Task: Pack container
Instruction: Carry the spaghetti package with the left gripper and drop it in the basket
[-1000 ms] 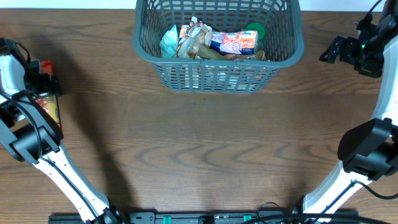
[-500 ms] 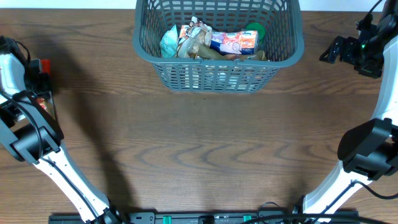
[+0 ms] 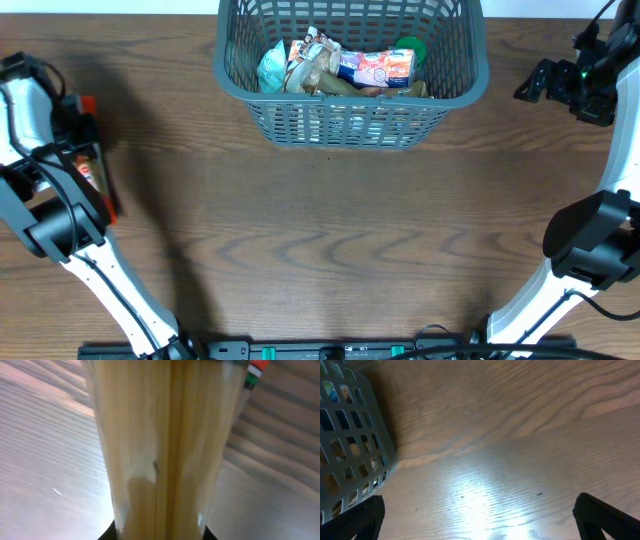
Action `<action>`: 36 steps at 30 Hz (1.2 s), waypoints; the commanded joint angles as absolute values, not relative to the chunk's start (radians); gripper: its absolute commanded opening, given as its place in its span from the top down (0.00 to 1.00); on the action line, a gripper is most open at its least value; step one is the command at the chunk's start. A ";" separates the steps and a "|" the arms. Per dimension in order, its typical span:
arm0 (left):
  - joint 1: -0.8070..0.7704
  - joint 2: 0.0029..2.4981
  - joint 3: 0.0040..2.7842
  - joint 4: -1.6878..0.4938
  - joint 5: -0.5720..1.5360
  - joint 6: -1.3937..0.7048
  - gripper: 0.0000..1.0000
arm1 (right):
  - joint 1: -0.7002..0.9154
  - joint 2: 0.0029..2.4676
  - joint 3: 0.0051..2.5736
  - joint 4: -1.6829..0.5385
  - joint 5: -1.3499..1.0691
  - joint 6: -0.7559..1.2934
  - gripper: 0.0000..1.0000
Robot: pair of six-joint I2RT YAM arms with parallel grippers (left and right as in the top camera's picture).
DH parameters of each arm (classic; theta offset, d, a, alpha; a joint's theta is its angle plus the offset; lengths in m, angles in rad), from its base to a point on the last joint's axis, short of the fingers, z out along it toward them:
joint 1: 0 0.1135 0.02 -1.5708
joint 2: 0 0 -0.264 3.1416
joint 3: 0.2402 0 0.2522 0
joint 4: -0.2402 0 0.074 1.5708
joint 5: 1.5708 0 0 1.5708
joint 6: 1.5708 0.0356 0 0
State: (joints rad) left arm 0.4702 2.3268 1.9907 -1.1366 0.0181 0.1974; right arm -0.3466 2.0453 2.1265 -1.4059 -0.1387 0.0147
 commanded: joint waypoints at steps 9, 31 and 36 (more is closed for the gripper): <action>0.308 1.831 2.029 -1.108 0.118 0.156 0.94 | -0.340 2.047 2.126 -1.410 -0.135 -0.016 0.01; -0.380 1.806 2.041 -0.464 0.121 1.089 0.94 | -0.340 2.047 2.126 -1.410 -0.136 -0.035 0.01; -0.421 1.922 2.040 -0.467 0.121 1.092 0.94 | -0.340 2.047 2.126 -1.410 -0.139 -0.036 0.01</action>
State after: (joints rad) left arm -0.4030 1.8927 2.0064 -0.4950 0.1276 1.0531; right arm -0.3466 2.0453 2.1265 -1.4090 -0.1387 -0.0158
